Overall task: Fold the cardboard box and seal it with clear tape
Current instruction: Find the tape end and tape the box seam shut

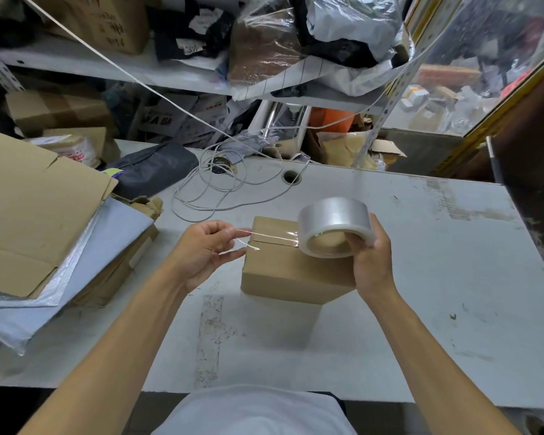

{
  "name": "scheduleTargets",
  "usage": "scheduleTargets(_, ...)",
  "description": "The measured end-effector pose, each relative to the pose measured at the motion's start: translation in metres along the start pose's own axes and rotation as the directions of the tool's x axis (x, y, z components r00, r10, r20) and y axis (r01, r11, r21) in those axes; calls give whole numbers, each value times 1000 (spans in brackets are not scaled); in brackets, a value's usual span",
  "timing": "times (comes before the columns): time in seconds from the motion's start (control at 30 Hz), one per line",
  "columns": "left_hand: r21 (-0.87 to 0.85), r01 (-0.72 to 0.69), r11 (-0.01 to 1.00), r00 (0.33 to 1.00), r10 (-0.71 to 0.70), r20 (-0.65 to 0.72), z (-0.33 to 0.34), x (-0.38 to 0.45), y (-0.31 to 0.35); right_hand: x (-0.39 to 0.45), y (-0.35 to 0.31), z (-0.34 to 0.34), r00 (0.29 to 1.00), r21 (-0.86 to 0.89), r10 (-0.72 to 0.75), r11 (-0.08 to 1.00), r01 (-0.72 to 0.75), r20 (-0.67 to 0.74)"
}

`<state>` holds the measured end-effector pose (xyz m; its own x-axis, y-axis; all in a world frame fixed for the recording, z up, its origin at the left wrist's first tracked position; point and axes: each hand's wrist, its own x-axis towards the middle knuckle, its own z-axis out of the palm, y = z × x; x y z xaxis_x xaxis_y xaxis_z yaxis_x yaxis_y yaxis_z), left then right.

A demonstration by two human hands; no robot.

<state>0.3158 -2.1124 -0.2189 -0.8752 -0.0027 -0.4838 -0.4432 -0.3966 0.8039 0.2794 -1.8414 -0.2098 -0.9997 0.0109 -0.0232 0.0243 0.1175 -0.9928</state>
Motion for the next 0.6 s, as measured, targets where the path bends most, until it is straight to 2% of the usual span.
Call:
scheduleTargets(0.1, 7, -12, 1000, 1000, 12, -2, 2, -1, 1, 0, -2, -5, 999, 47, 7, 999, -9, 40)
scheduleTargets(0.6, 43, 5, 999, 1000, -4, -13, 3, 7, -6, -1, 3, -5, 999, 133, 14, 991, -18, 32)
